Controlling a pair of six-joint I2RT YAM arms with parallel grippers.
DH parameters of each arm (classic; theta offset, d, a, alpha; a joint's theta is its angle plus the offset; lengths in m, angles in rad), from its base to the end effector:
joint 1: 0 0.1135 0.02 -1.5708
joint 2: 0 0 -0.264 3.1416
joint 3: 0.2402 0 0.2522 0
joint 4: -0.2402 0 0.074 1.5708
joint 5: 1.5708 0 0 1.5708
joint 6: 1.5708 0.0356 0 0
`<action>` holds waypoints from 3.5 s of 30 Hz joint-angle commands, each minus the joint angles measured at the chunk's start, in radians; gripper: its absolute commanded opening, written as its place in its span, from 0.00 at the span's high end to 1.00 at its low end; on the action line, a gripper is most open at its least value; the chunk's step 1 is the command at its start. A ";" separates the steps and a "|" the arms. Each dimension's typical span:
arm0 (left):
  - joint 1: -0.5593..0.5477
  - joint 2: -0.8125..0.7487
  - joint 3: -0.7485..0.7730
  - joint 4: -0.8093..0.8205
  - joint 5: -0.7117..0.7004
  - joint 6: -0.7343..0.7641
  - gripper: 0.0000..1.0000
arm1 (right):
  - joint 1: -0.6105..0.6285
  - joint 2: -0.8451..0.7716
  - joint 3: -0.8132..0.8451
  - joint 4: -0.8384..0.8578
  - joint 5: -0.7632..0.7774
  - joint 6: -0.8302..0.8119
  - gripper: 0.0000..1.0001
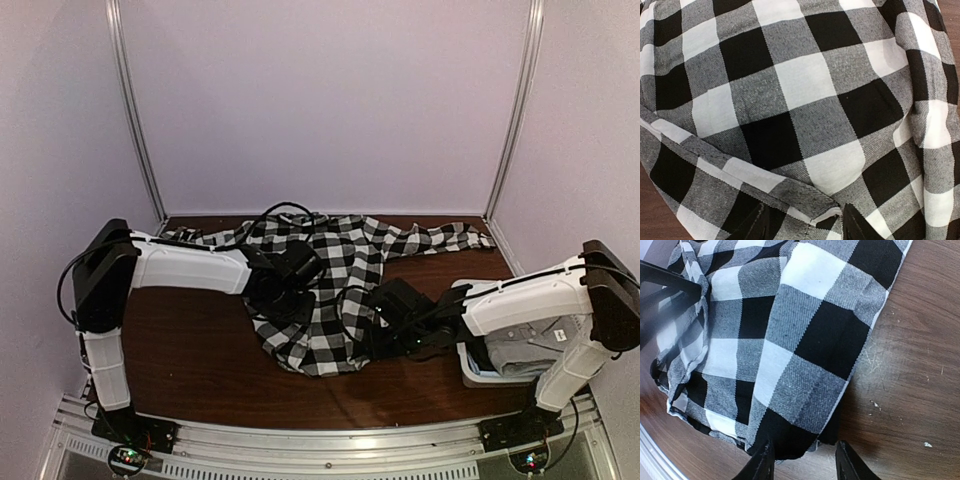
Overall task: Fold and stack the long sleeve shirts
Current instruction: Flatten out the square-folded shirt at the center of the board.
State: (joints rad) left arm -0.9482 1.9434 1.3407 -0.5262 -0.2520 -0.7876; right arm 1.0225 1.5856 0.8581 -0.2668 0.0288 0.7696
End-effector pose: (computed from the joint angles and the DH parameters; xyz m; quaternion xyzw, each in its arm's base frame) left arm 0.2395 -0.3184 0.1719 0.0502 0.9670 -0.0866 0.2341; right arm 0.1606 0.2610 0.1675 -0.1168 0.9515 0.2133 0.1884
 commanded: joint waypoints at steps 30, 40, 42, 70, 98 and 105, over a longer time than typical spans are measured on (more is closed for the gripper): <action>0.003 -0.132 -0.128 0.015 -0.012 -0.092 1.00 | 0.014 0.049 0.014 0.048 -0.033 0.033 1.00; -0.002 -0.060 -0.032 0.035 0.059 -0.038 0.68 | 0.013 -0.019 0.030 -0.181 0.168 0.019 1.00; -0.007 -0.028 -0.002 0.034 0.057 -0.028 0.61 | 0.013 -0.023 0.025 -0.209 0.194 0.022 1.00; -0.017 -0.152 -0.147 -0.085 -0.057 -0.145 1.00 | 0.010 0.012 -0.035 -0.306 0.263 -0.017 1.00; 0.000 -0.834 -0.578 -0.508 0.002 -0.537 1.00 | 0.013 -0.177 0.140 -0.656 0.044 -0.158 1.00; 0.002 -0.826 -0.529 -0.582 0.024 -0.497 1.00 | 0.013 -0.152 0.291 -0.781 0.040 -0.212 0.97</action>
State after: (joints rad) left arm -0.9524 1.1088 0.7849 -1.0031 -0.2264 -1.3148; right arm 1.0367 1.4361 1.0908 -0.9180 0.0448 0.6003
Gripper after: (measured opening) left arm 0.013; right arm 0.023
